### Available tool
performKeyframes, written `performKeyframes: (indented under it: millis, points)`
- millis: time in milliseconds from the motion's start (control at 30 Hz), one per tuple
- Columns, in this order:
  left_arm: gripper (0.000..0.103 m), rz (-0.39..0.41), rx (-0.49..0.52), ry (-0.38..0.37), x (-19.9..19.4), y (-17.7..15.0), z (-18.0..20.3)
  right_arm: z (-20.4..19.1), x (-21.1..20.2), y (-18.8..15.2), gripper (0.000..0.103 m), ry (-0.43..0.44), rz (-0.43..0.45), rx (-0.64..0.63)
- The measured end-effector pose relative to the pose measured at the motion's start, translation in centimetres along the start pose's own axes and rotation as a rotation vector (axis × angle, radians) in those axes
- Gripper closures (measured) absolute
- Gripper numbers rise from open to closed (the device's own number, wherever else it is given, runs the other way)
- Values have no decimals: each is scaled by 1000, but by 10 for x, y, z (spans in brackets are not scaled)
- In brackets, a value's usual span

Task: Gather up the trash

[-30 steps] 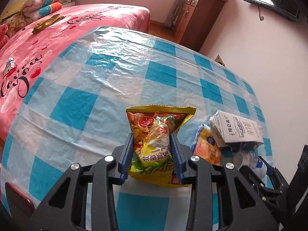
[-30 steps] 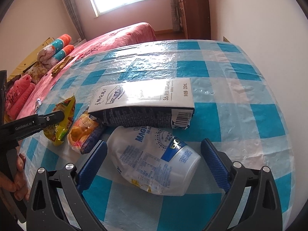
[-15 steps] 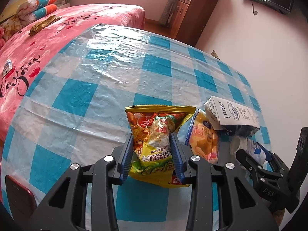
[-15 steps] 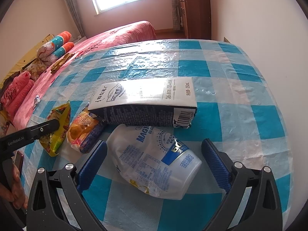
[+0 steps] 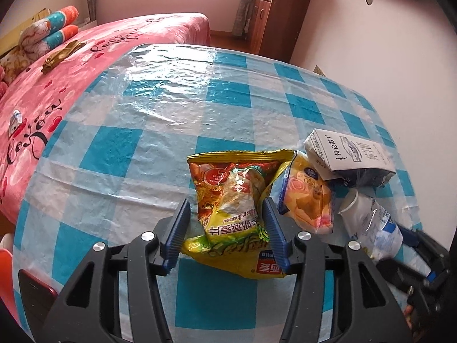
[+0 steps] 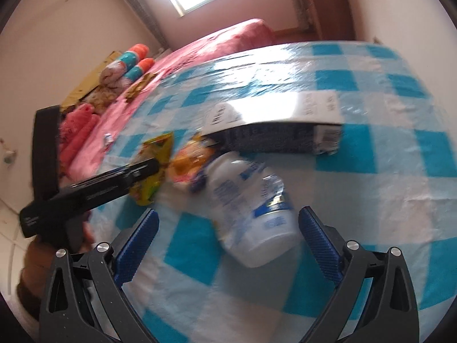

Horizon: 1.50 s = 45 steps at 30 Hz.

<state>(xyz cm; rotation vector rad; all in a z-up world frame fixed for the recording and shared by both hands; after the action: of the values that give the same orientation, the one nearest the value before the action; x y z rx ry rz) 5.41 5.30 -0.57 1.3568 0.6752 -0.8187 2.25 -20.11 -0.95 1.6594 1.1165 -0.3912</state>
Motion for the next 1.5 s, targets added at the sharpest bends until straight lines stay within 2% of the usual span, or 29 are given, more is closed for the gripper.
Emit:
performKeyframes:
  millis: [333,600,633,667,800,1033,1500]
  points:
    - [49,13,50,40,0,-4,10,-6,19,4,7,-165,11,-126]
    - [45,28,79,52,0,-7,15,-10,22,3,31,-216,10,-180]
    - [45,29,83,57,0,-7,16,-11,21,3,37,-220,11,-183]
    - [45,29,93,67,0,-8,18,-11,21,2,38,-226,11,-189]
    - [53,38,124,72,-2,-10,23,-11,20,0,38,-223,13,-187]
    - [60,38,115,48,-9,-15,18,-3,13,1,38,-191,37,-141]
    - [63,58,85,12,-41,-33,-2,-2,12,-3,38,-153,38,-105]
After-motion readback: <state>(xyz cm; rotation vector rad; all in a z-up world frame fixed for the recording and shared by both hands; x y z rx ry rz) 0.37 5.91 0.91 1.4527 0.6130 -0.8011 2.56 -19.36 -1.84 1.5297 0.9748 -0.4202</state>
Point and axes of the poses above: each gripper's, at about its wrist camera, not at the fingertips, and x roughly the way its jaws point, z to its right, y to its top, the point moved 3 cm from there along x, roughly the way its jaws point, and after that the axes turned 1 degree about y, right-handed, at the moved point
